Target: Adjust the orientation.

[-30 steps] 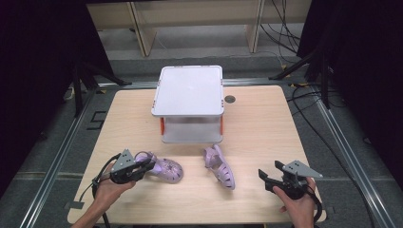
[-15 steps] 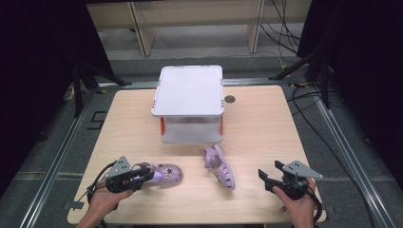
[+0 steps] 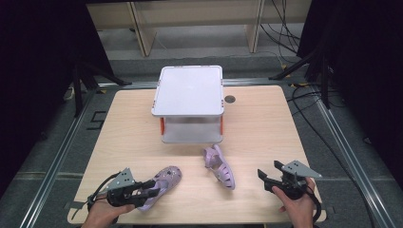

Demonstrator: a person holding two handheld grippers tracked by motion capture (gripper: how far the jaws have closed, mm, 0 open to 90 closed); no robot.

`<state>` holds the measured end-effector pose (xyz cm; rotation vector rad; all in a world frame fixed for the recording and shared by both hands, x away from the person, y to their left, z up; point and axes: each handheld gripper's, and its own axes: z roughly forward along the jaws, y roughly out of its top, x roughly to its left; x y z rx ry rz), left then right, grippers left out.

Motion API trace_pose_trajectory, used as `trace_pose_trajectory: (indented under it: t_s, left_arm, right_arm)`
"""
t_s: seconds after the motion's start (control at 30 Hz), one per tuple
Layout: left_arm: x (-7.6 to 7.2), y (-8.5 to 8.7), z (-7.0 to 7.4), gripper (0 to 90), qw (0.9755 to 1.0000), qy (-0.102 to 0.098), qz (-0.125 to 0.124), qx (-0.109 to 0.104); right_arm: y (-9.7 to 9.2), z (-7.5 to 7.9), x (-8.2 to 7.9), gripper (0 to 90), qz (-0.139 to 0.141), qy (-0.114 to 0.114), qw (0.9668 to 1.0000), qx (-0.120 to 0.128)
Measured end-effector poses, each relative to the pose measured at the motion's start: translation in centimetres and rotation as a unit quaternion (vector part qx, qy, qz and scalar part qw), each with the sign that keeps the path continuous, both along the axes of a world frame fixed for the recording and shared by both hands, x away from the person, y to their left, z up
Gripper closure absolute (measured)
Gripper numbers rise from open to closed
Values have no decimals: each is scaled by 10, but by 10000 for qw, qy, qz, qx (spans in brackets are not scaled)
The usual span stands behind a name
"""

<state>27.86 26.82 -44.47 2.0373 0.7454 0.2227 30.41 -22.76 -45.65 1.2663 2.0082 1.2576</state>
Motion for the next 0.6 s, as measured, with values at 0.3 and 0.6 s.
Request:
trace_pose_trajectory:
  t_s: [0.3, 0.6]
  left_arm:
    - [-11, 3, 0, 574, 9994, -152, -117, 272]
    - [-7, 16, 14, 527, 9970, -692, -123, 322]
  right_arm:
    - [1, -1, 1, 277, 36, -5, 10000, -3]
    - [0, -1, 1, 278, -15, 14, 10000, -17]
